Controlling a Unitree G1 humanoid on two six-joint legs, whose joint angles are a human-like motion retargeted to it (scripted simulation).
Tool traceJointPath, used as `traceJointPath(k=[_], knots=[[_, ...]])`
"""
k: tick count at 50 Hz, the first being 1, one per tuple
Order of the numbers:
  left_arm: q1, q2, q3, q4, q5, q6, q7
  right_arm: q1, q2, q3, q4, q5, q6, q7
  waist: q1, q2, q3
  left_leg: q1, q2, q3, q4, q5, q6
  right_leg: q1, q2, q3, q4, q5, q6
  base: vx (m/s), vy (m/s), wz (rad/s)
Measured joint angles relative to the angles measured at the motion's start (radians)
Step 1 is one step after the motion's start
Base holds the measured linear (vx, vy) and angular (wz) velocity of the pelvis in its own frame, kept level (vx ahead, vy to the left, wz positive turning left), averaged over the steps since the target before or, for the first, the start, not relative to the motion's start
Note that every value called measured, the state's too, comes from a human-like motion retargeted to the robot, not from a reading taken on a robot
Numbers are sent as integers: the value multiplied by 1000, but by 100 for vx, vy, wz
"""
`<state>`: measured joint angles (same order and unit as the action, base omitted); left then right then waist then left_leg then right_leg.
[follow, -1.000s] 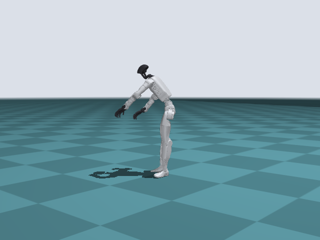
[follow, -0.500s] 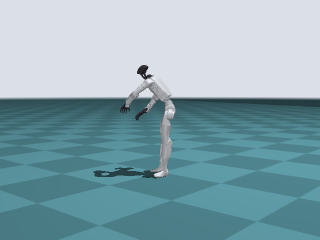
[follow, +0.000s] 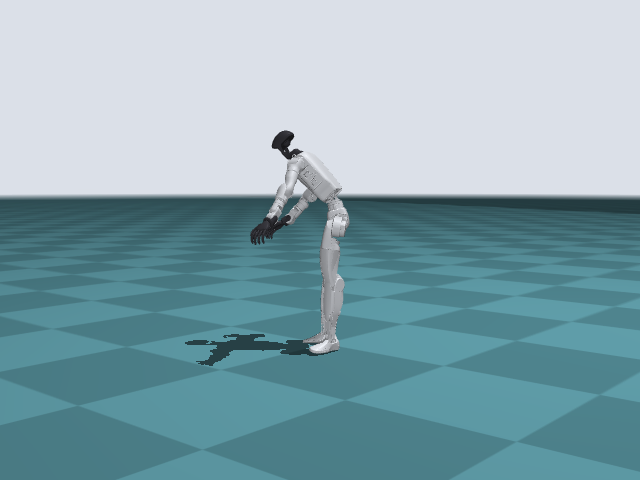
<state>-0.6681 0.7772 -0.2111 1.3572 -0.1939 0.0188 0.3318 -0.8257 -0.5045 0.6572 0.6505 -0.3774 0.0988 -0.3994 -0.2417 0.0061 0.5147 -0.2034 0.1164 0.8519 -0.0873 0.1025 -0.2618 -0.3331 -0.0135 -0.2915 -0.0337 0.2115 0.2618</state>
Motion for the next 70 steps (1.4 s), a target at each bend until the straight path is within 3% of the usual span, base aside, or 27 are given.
traceJointPath(k=[5, 10, 15, 22, 27, 31, 35, 39, 45, 49, 52, 55, 63, 67, 70], knots=[[-109, -134, -159, -106, 203, -8, -18, -27, 5, 28, 10, -21, -6, 7, -43, -10, 1, -44, -4, -54, 0, 8, 0, -19, -13, -50, 6, -7, 0, -4, -1, 61], [-190, -306, -377, -328, 251, -65, -45, -61, 39, 40, 71, -34, -8, 16, -90, -9, 2, -80, -7, -98, 0, 12, 0, -39, -27, -89, 27, -19, 0, -1, 2, 49], [-189, -242, -548, -502, 519, -188, -27, -71, 65, 38, 105, -59, -44, -22, -93, -19, 5, -79, -6, -89, 0, 16, 0, -44, -25, -84, 30, -13, 0, 0, -1, -7], [-181, -38, -448, -274, 606, -118, -29, -64, -1, 88, 22, -52, -62, -21, -40, -18, 5, -64, 0, -25, 0, 23, 0, -50, -1, -46, 2, 22, 0, -5, -4, -49], [-270, -8, -454, -119, 624, -74, -30, -63, -15, 111, 10, -35, -63, -16, -44, -9, 5, -79, -8, -10, 0, 28, 0, -66, 1, -40, -15, 42, 0, -8, 1, -14], [-348, -70, -571, -233, 703, -119, 32, -68, 24, 104, 56, -42, -63, -27, -69, -3, 5, -98, -14, -18, 0, 26, 0, -79, -9, -42, -16, 43, 0, -1, 4, 10], [-361, -125, -729, -494, 823, -235, 177, -66, 78, 83, 109, -76, -78, -54, -92, -6, 5, -104, -15, -20, 0, 22, 0, -84, -13, -44, -13, 41, 0, 0, 1, 3], [-340, -108, -806, -612, 935, -304, 233, -66, 103, 80, 121, -86, -95, -62, -94, -16, 5, -100, -12, -9, 0, 21, 0, -84, -7, -34, -17, 45, 0, 0, 0, -5], [-254, 48, -677, -519, 825, -309, 210, -54, 91, 81, 108, -91, -96, -78, -60, -26, 5, -86, -10, 23, 0, 26, 0, -78, 5, -13, -32, 60, 0, -3, -3, -26], [-284, 105, -582, -379, 693, -236, 140, -44, 55, 90, 96, -73, -81, -77, -41, -16, 5, -91, -11, 26, 0, 30, 0, -84, 7, -12, -37, 66, 0, -3, -2, -6], [-374, 78, -553, -273, 588, -156, 20, -34, 27, 98, 93, -47, -62, -51, -39, -10, 5, -98, -12, 17, 0, 31, 0, -89, 3, -18, -32, 61, 0, 0, 0, 7], [-486, 12, -615, -225, 582, -113, -70, -27, 15, 108, 105, -33, -51, -23, -48, -13, 5, -105, -10, -1, 0, 30, 0, -94, -1, -29, -22, 49, 0, 0, 0, 26], [-519, -275, -837, -483, 616, -218, -84, 2, 56, 58, 153, -28, -63, -22, -56, -63, 5, -108, 4, -34, 0, 29, 0, -88, 2, -58, -3, 26, 0, 2, -2, 18], [-543, -230, -946, -715, 768, -290, -34, 8, 41, 57, 128, -26, -79, -38, -44, -83, 5, -102, 8, -36, 0, 31, 0, -84, 6, -61, 0, 25, 0, 0, -1, -1], [-649, -140, -1011, -770, 859, -280, 24, -4, 13, 78, 104, -40, -77, -52, -30, -97, 5, -99, 12, -28, 0, 34, 0, -87, 11, -54, 0, 28, 0, -2, -5, -17]])
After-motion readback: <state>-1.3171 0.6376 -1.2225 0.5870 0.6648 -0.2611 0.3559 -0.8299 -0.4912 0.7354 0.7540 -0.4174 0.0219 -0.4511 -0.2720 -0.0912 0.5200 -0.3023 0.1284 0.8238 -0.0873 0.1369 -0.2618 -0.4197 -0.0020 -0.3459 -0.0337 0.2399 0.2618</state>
